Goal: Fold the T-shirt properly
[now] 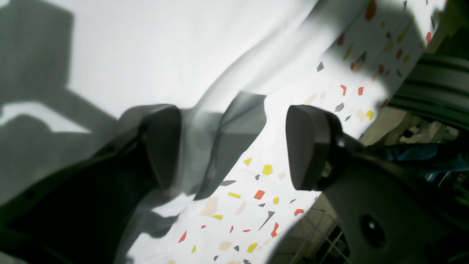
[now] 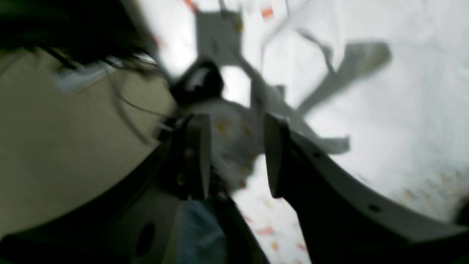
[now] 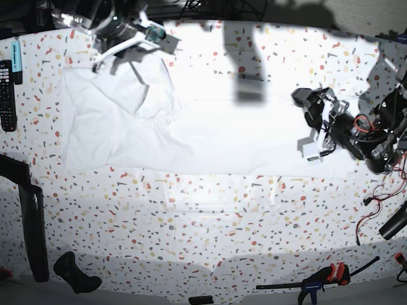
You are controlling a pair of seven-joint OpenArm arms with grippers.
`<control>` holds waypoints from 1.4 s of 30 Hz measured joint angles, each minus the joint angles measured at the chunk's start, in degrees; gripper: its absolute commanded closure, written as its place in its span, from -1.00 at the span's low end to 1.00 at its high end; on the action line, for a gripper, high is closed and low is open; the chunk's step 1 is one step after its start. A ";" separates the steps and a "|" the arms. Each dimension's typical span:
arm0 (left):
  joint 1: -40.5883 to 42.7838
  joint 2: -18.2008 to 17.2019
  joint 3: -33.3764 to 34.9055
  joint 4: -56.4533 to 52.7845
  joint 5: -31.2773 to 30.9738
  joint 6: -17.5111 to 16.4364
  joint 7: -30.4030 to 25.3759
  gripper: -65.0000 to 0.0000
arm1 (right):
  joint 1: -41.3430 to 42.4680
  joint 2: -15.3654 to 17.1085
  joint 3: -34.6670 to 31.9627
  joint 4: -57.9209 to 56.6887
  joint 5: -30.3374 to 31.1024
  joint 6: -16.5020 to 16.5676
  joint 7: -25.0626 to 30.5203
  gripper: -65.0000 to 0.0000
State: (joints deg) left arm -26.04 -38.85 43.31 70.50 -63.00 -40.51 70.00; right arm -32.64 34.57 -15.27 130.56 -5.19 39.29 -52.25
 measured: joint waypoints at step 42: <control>0.00 0.13 0.00 0.00 0.02 0.02 0.02 -0.34 | 6.29 -2.19 -6.51 -15.69 -4.11 -0.26 8.90 0.45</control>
State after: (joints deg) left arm -26.04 -38.72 43.31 70.50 -62.98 -40.49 70.02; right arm -26.35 32.38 -21.78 114.87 -9.30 39.03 -43.35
